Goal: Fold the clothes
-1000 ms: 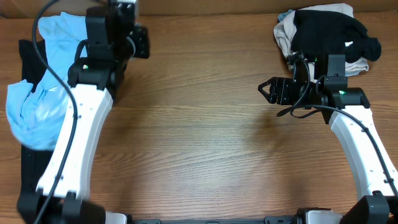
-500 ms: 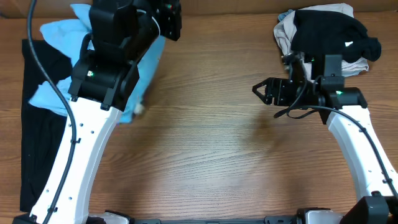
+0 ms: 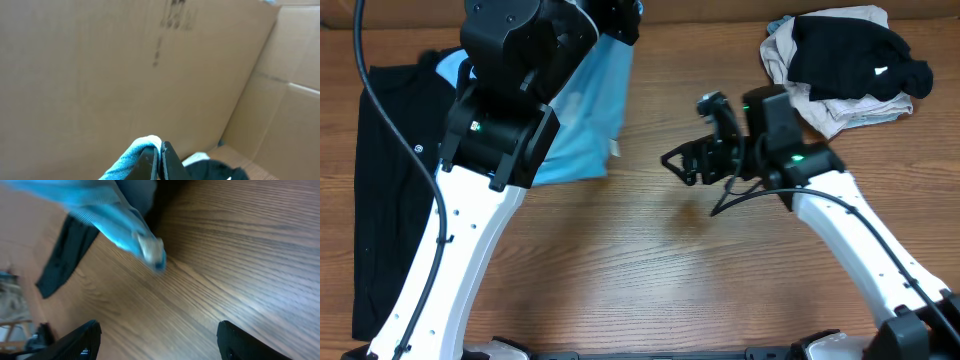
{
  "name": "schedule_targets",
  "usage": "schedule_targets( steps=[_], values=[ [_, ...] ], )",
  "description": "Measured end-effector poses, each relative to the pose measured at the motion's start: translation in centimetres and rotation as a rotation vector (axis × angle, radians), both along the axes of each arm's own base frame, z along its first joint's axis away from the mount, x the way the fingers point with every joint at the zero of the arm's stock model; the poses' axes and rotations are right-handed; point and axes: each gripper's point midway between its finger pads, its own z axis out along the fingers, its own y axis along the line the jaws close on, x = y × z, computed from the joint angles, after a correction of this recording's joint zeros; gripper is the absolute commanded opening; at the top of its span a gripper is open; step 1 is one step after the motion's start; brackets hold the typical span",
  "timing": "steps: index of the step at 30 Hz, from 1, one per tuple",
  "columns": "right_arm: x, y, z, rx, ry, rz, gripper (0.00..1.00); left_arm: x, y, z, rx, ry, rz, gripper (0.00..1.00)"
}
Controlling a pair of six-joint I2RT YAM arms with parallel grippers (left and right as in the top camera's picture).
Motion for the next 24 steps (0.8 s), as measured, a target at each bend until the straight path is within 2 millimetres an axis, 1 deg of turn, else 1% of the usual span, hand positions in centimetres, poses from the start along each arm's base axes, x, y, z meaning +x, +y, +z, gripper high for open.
schedule_targets(
  steps=[4,6,8,11,12,13,14,15,16,17,21,23,24],
  values=[
    [0.5,1.5,-1.5,-0.059,-0.021,-0.008,0.81,-1.5,-0.7,2.5,-0.034,-0.045,-0.031,0.04],
    [0.7,1.7,-2.2,-0.078,-0.016,-0.017,0.82,-2.5,-0.8,4.3,-0.053,-0.078,-0.046,0.04],
    [0.8,1.7,-2.6,-0.092,-0.015,-0.025,0.84,-3.1,-0.6,5.4,-0.062,-0.097,-0.047,0.04],
    [1.2,1.6,-2.6,-0.098,-0.026,-0.038,0.84,-3.8,-0.2,6.7,-0.075,-0.118,-0.048,0.04],
    [1.4,1.6,-2.5,-0.098,-0.036,-0.043,0.79,-4.0,-0.2,7.0,-0.077,-0.122,-0.048,0.04],
    [1.6,1.6,-2.5,-0.099,-0.044,-0.048,0.67,-4.1,-0.1,7.2,-0.079,-0.123,-0.05,0.04],
    [1.8,1.5,-2.5,-0.105,-0.049,-0.056,0.47,-4.2,-0.1,7.3,-0.08,-0.123,-0.054,0.04],
    [1.9,1.5,-2.7,-0.109,-0.049,-0.061,0.25,-4.3,-0.2,7.3,-0.079,-0.123,-0.057,0.04],
    [2.0,1.3,-3.0,-0.124,-0.046,-0.067,0.1,-4.3,-0.2,7.3,-0.078,-0.121,-0.058,0.04],
    [2.0,1.2,-3.3,-0.131,-0.039,-0.07,0.04,-4.3,-0.2,7.2,-0.076,-0.117,-0.059,0.04],
    [1.3,0.2,-4.6,-0.172,0.026,-0.093,0.04,-3.9,0.0,6.3,-0.063,-0.082,-0.038,0.04],
    [0.6,-0.7,-4.9,-0.197,0.076,-0.106,0.04,-3.4,0.8,5.9,-0.058,-0.062,-0.001,0.04],
    [0.1,-1.6,-4.6,-0.217,0.114,-0.121,0.04,-3.2,1.6,5.8,-0.054,-0.055,0.032,0.04]
  ],
)
